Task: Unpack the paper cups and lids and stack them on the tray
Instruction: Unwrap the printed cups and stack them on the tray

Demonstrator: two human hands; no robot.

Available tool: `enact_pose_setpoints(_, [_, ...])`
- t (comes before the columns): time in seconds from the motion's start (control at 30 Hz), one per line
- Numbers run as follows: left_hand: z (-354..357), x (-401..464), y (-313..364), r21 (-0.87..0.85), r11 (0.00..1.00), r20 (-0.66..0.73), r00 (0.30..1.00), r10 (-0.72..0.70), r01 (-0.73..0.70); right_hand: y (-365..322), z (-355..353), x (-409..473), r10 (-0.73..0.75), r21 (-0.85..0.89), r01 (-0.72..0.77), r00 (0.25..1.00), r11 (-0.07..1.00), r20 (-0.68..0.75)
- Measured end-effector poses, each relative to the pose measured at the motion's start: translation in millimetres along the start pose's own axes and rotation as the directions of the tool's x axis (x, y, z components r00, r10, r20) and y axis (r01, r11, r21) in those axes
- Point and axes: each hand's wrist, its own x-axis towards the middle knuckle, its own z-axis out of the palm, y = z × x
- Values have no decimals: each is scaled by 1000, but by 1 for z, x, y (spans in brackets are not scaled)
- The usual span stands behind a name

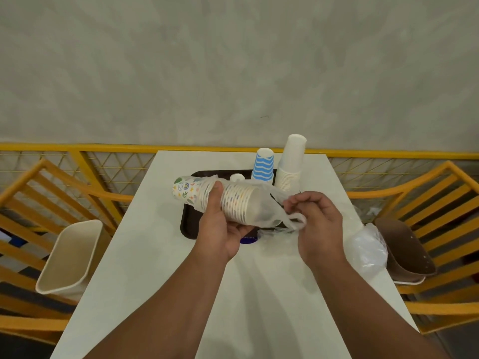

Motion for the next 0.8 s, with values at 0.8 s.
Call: enact_pose_setpoints(0.8, [10, -8, 1, 6, 997, 146, 986, 80, -82, -2, 17, 4, 368, -263, -298, 887, 918, 280])
